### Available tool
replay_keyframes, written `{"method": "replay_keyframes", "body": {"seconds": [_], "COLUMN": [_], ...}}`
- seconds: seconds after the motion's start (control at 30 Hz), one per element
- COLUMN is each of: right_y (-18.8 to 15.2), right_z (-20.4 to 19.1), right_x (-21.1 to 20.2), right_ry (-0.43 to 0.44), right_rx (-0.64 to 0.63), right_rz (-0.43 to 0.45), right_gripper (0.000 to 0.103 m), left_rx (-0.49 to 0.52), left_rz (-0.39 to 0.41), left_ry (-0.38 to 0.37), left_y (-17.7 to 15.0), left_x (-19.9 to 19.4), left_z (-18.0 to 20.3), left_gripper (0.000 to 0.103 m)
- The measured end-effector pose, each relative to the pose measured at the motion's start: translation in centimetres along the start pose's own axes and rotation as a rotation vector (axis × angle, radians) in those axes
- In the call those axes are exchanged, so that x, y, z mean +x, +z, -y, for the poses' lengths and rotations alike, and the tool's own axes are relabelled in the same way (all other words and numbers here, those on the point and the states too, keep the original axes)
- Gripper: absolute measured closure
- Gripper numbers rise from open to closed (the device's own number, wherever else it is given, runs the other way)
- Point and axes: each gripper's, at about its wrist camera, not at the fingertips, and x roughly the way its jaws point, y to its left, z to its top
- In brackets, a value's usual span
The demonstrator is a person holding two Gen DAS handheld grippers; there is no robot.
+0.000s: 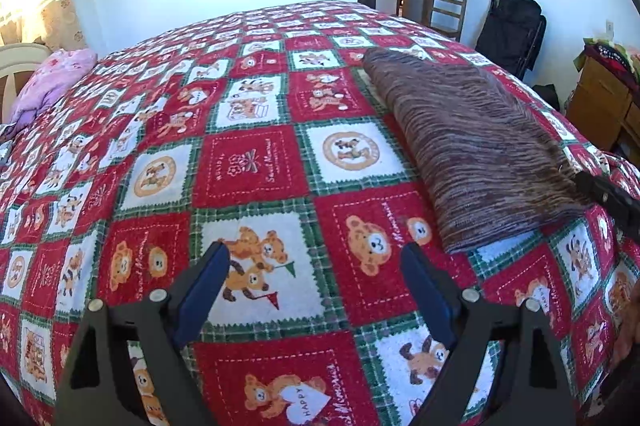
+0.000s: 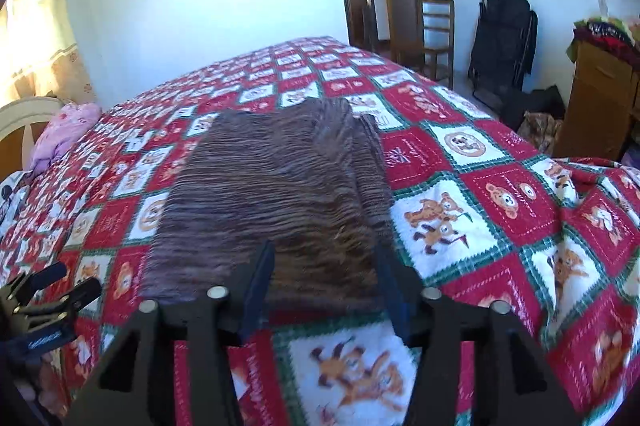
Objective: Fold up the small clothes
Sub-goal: 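Open both tools, release the folded sweater and pull back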
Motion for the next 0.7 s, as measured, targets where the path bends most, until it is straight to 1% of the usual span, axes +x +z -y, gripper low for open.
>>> {"method": "replay_keyframes", "body": {"seconds": [0.03,0.13,0.27,0.33,0.43,0.5,0.53,0.6,0.7], "right_y": [-0.1,-0.5,-1.4,-1.8,-2.0,-2.4,-2.6,-3.0,-3.1], "right_z": [-0.4,-1.5,-1.0,-0.7,-0.9,-0.5,-0.4,-0.1,-0.3], "right_x": [0.1,1.3,3.4,3.2,2.7,2.1,1.7,0.4,-1.1], "right_ry": [0.011,-0.001,0.007,0.011,0.005,0.000,0.001,0.007,-0.014], "right_rx": [-0.010,-0.049,-0.004,-0.002,-0.024,-0.005,0.010,0.032,0.035], "right_rz": [-0.007,-0.030,-0.101,-0.082,-0.116,-0.142,-0.141,-0.107,-0.059], "right_gripper": [0.049,0.049,0.049,0.049,0.049,0.049,0.049,0.049,0.049], "left_rx": [0.001,0.006,-0.007,-0.022,-0.052,-0.066,-0.067,-0.062,-0.036], "left_rz": [0.002,0.012,0.012,0.004,-0.017,-0.030,-0.030,-0.027,-0.026], "left_ry": [-0.001,-0.007,-0.014,-0.009,-0.003,-0.011,-0.011,-0.010,-0.011], "left_y": [-0.1,-0.3,-0.6,-0.7,-0.9,-0.9,-1.0,-1.1,-1.1], "left_x": [-0.2,-0.8,-1.1,-0.8,-0.1,0.3,0.4,0.4,0.4], "left_z": [0.0,-0.4,-1.3,-1.7,-2.2,-2.3,-2.2,-1.9,-1.2], "left_gripper": [0.014,0.013,0.013,0.013,0.013,0.013,0.013,0.013,0.013]}}
